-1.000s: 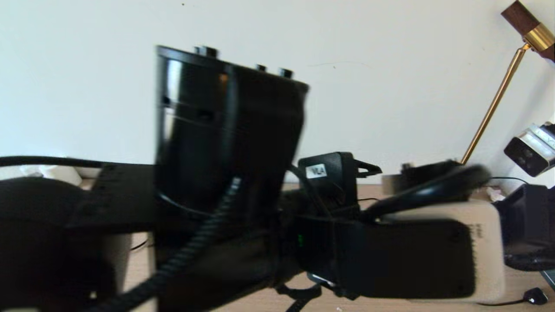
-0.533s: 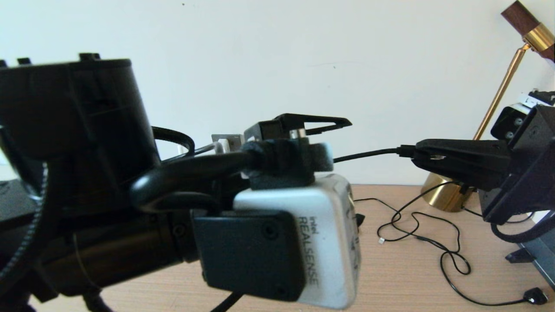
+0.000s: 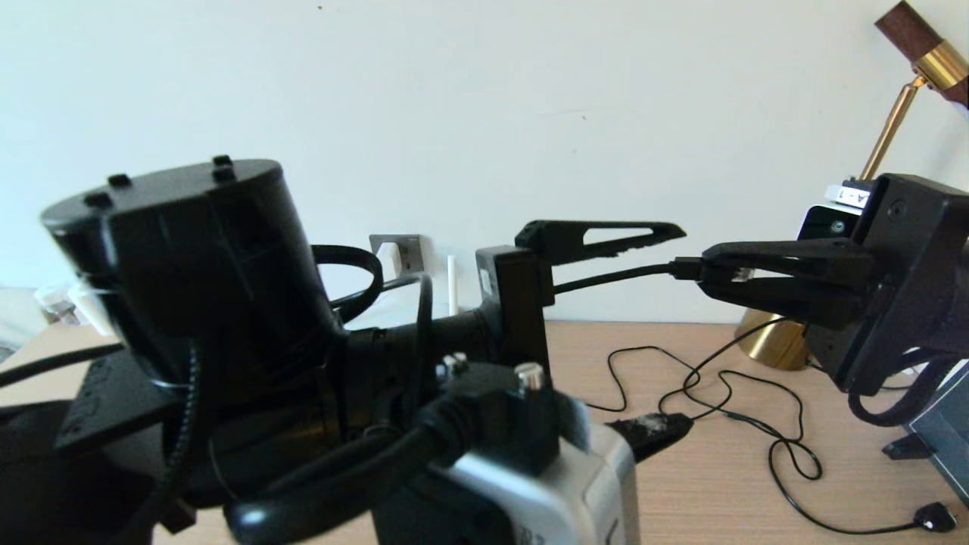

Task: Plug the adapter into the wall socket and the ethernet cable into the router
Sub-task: Hand it to the other hand

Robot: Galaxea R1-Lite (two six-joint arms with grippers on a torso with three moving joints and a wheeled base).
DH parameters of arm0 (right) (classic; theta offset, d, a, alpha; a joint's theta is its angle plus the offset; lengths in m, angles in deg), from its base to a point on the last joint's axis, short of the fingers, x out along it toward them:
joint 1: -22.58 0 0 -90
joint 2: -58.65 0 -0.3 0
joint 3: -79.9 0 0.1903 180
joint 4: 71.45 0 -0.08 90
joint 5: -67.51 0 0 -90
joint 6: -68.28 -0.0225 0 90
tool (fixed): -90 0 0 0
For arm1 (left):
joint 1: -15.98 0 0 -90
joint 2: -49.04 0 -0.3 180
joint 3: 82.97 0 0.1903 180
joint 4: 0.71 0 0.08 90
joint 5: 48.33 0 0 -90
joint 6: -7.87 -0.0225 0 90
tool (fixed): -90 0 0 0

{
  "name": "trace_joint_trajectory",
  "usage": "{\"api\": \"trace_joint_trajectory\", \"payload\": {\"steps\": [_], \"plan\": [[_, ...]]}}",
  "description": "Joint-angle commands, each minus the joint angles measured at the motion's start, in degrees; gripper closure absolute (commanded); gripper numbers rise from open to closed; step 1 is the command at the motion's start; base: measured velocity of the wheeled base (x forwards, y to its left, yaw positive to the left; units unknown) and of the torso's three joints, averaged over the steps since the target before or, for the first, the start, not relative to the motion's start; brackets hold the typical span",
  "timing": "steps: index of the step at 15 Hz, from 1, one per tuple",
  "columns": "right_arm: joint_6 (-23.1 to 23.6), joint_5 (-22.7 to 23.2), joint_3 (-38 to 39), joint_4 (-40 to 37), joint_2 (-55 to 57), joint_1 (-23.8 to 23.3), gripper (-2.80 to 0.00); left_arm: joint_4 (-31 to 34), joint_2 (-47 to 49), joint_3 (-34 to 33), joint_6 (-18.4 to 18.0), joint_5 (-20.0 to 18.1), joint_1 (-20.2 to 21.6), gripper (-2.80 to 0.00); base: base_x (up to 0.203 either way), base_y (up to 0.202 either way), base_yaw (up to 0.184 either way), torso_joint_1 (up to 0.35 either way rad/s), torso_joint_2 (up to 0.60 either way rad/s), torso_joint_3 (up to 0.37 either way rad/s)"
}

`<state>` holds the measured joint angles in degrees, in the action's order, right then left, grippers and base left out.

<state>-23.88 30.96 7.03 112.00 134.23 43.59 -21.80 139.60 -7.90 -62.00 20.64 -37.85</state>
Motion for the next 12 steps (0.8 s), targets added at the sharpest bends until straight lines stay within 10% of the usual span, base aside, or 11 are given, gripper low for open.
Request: {"api": "trace_joint_trajectory", "payload": {"steps": [1, 12], "plan": [[-1.3, 1.2, -0.3, 0.2, 0.3, -0.1, 0.00, -0.5, 1.1, -1.4, -0.6, -0.9, 0.4, -2.80, 0.000, 0.000, 0.000, 0.000, 0.00, 0.000], [-1.5, 6.7, 1.7, 0.2, -0.3, 0.4, 0.00, -3.7, 3.5, 3.1, -3.3, -11.5, 5.4, -2.80, 0.000, 0.000, 0.000, 0.000, 0.00, 0.000]]}}
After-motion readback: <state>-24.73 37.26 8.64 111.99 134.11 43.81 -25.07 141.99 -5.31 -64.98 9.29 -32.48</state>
